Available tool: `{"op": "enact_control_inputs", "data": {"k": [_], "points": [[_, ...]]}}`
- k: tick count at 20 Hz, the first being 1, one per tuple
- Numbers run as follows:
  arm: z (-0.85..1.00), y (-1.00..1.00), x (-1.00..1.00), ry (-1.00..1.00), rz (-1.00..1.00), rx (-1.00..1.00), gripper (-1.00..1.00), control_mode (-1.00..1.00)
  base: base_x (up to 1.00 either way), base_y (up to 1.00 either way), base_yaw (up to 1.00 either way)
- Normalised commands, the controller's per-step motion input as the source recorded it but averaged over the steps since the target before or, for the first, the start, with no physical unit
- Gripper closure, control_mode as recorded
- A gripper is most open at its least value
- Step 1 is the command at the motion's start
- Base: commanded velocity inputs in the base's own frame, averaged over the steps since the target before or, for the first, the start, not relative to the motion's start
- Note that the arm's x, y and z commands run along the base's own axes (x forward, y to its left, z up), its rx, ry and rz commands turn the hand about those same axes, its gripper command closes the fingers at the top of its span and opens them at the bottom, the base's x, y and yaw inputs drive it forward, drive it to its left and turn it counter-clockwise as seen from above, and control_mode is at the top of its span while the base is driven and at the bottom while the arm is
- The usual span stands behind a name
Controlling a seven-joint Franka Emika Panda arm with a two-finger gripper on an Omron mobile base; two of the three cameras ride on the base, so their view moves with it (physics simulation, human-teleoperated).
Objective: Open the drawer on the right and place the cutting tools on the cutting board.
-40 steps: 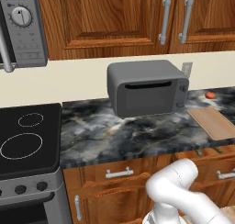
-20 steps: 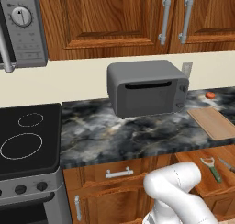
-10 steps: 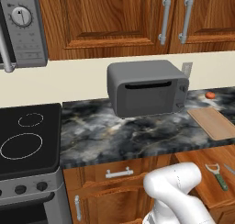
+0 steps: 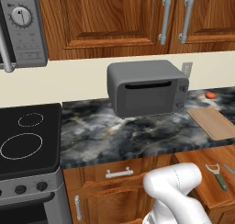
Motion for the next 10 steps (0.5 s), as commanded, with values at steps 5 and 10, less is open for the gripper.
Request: {"op": "enact_control_inputs", "data": {"k": [5,10], "points": [[0.94,0.0,-0.48,-0.19,-0.04,0.0,-1.0,-1.0,0.0,0.0,0.0],[0.85,0.0,-0.07,-0.04,0.0,0.0,-1.0,-1.0,0.0,0.0,0.0]]}}
